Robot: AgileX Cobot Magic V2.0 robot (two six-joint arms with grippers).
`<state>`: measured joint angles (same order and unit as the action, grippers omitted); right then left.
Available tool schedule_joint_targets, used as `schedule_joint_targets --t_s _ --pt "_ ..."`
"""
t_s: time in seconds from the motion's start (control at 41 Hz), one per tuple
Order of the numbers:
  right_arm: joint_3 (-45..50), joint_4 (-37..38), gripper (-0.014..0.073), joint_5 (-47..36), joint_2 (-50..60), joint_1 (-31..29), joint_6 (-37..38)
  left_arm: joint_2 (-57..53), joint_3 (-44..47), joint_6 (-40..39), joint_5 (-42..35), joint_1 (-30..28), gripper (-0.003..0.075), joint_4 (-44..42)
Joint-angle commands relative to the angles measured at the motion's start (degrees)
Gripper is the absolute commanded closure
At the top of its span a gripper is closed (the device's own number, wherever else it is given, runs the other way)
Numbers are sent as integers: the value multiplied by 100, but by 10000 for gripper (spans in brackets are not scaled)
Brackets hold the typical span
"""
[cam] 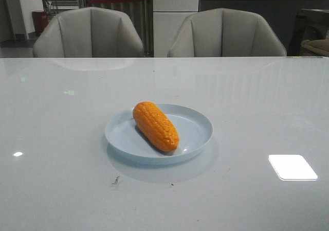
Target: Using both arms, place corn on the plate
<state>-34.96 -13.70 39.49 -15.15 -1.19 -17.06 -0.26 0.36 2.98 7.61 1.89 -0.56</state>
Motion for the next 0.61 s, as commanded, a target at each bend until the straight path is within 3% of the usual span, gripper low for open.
schedule_joint_targets --t_s 0.0,0.195,0.317,0.585 --pt "10 30 288 -464 333 4 -45 -95 215 -34 -457 11 624 56" --pt "527 -456 422 -793 1131 4 -45 -95 215 -34 -457 11 624 56" --pt "1014 -857 552 -1287 1587 4 -45 -95 215 -34 -457 11 624 56" --pt "2196 -1647 538 -2533 1686 4 -45 -95 215 -34 -457 11 624 56"
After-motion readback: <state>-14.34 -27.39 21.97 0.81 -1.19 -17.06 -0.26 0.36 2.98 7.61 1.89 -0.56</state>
